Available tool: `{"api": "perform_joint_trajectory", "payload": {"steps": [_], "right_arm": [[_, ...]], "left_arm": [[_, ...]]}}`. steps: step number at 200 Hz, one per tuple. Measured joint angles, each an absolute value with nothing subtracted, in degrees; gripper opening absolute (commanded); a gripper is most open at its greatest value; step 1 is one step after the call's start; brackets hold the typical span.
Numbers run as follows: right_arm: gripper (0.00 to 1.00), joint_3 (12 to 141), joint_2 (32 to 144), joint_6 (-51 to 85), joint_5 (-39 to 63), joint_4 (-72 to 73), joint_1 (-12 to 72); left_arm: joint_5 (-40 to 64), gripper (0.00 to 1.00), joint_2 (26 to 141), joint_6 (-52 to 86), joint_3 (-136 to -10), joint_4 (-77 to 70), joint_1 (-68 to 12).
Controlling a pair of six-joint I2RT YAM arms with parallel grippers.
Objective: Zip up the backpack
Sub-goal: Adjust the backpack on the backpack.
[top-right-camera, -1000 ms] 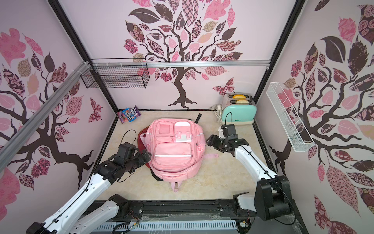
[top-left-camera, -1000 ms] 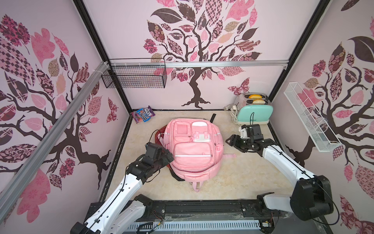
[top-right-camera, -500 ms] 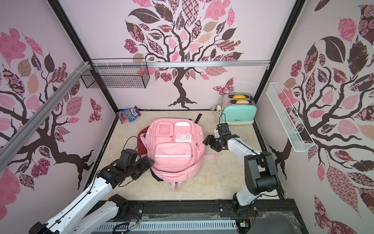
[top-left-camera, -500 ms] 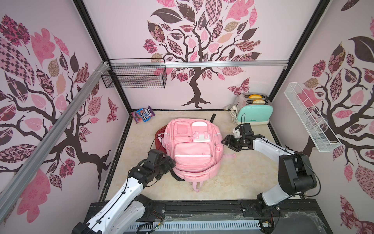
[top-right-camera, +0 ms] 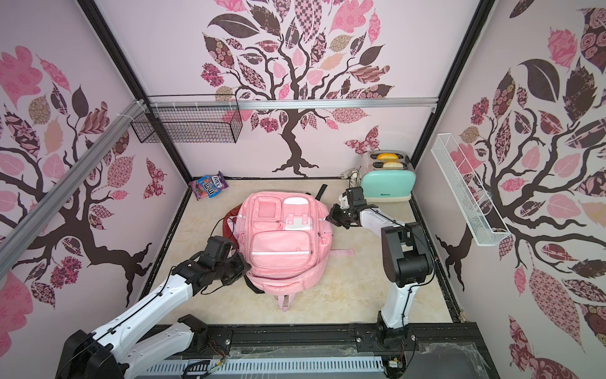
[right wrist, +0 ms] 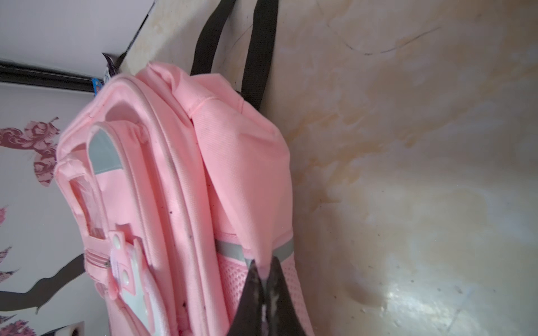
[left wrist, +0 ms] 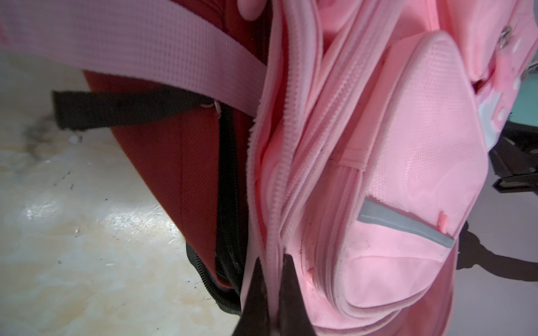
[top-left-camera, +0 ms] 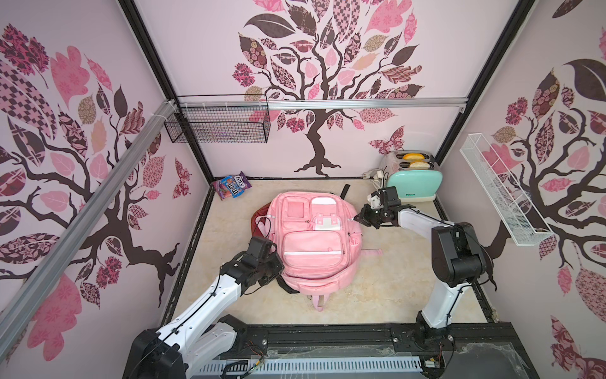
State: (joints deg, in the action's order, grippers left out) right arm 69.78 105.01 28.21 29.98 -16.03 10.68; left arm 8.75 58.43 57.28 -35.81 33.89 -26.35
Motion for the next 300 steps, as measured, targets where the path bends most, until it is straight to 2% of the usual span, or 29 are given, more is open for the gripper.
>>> {"api": "perform_joint_trajectory", "payload": {"steps": [26, 73, 118, 123, 149, 151, 153, 157, 163, 169, 174, 185, 190, 198, 226, 271, 289, 300], "right_arm": [[0.00, 65.80, 97.67, 28.18, 28.88, -17.23, 10.37], [0.00, 64.53, 79.90, 26.17, 22.87, -28.53, 11.97], [0.00, 57.19, 71.75, 28.40, 18.96, -31.86, 24.49], [0.05, 55.61, 71.66, 29.06, 19.09, -31.79, 26.02], [0.43, 51.48, 72.58, 30.87, 20.25, -35.35, 30.28], [0.50, 51.51, 72.58, 30.68, 20.18, -35.62, 30.35], [0.62, 51.59, 72.60, 30.06, 20.16, -36.18, 30.48], [0.76, 51.90, 72.51, 30.46, 19.53, -37.19, 30.57], [0.86, 52.73, 72.25, 30.15, 18.55, -38.52, 30.55], [0.95, 53.69, 72.01, 29.80, 17.52, -39.38, 30.39], [0.99, 54.72, 71.72, 29.56, 16.64, -39.99, 30.04], [0.99, 56.73, 70.91, 28.88, 14.92, -40.53, 28.69], [0.99, 57.54, 70.57, 28.84, 14.24, -40.47, 27.77], [0.99, 58.67, 70.28, 28.42, 13.45, -40.23, 26.11], [0.99, 61.60, 73.65, 27.55, 11.64, -38.39, 20.36], [0.99, 65.21, 89.76, 26.81, 13.52, -31.42, 17.32], [0.90, 66.13, 96.64, 26.39, 16.64, -28.08, 17.32], [0.83, 66.26, 99.74, 26.50, 19.31, -25.82, 17.32]], "left_arm": [[7.92, 0.00, 61.52, 56.21, -41.95, 37.71, -26.35], [5.02, 0.00, 66.85, 53.39, -58.61, 44.34, -23.73], [1.10, 0.00, 79.24, 49.15, -70.32, 45.56, -12.29], [0.91, 0.02, 80.95, 48.80, -71.16, 45.45, -11.35], [0.14, 0.35, 88.29, 47.22, -74.76, 45.47, -9.21], [0.12, 0.38, 88.73, 47.68, -75.05, 45.50, -9.17], [-0.08, 0.41, 89.10, 47.97, -75.35, 45.43, -9.17], [-0.51, 0.47, 89.60, 47.05, -75.83, 45.56, -9.15], [-1.08, 0.53, 90.00, 46.52, -76.60, 45.63, -9.15], [-1.74, 0.65, 90.02, 46.22, -77.21, 45.78, -9.15], [-2.48, 0.67, 89.73, 46.46, -77.71, 45.87, -9.15], [-4.43, 0.69, 87.99, 45.50, -78.28, 46.35, -9.21], [-5.23, 0.87, 86.78, 44.88, -78.26, 46.81, -9.32], [-6.79, 0.89, 84.47, 44.40, -77.93, 47.66, -9.56], [-10.94, 0.90, 72.99, 43.94, -71.92, 49.52, -13.32], [-6.90, 0.90, 60.80, 46.63, -52.23, 49.36, -16.82], [-5.45, 0.88, 59.42, 48.07, -45.21, 48.07, -16.97], [-4.08, 0.80, 59.61, 48.80, -42.04, 47.00, -16.99]]}}
